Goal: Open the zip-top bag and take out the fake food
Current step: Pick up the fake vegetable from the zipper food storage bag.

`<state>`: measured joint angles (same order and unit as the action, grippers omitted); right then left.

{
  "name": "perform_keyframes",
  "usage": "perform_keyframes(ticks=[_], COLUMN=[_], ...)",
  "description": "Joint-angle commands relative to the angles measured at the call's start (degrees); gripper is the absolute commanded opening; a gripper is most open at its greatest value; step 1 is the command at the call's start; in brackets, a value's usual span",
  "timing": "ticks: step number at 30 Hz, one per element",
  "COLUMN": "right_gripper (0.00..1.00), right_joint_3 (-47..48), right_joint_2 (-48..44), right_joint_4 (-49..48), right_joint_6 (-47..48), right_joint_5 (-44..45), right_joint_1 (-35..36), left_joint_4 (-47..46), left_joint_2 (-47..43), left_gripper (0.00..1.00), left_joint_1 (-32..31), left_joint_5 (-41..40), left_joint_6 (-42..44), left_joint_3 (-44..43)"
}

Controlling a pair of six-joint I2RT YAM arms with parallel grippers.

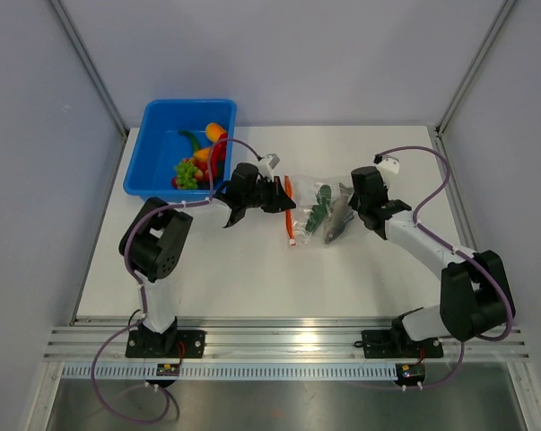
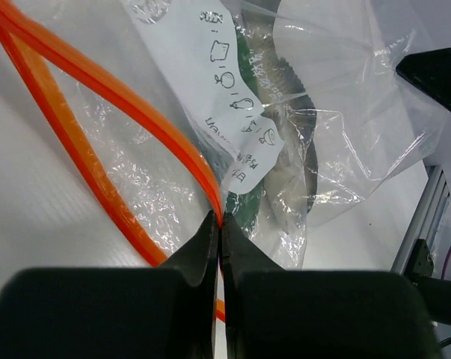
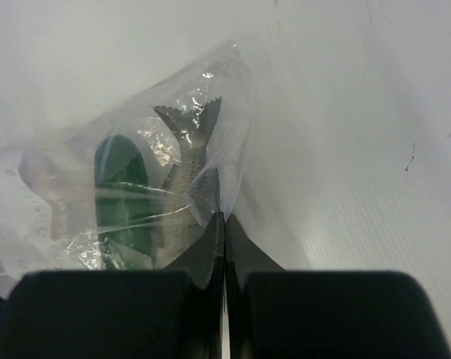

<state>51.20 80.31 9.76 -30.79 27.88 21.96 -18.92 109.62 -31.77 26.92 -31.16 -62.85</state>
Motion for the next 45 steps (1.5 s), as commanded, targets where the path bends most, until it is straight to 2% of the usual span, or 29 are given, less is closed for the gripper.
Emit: perform_keyframes(ticks=[1,13,26,33,45], right_gripper=[0.00,0.00,0.00,0.00,0.00], right_joint_3=[2.94,6.63,9.45,8.48,7.95], right_joint_2=[1.42,4.76,-0.50,1.77,2.92], right_joint_4=[-0.97,0.61,3.25,3.25,2.55], right_joint_6=[0.81,0.99,1.61,1.78,1.78], right_joint_5=[3.50,3.85,1.13,2.44,2.35], right_joint_1=[-1.30,-3.15,-3.23,-3.15,-3.23], left_joint_4=[-4.11,-4.02,-4.20,-3.85,-7.10], left_joint_2=[-3.27,-5.03,-4.33,-2.75,-3.80], left_gripper=[0.00,0.00,0.00,0.01,0.40], left_joint_1=[1.27,2.94,3.03,3.03,3.20], left_joint_5=[2.88,6.30,6.83,7.62,6.75], left_joint_6=[-0.92,-2.42,-2.33,-2.15,-0.66], left_joint_3=[0.18,0.10,-0.34,-1.13,1.06])
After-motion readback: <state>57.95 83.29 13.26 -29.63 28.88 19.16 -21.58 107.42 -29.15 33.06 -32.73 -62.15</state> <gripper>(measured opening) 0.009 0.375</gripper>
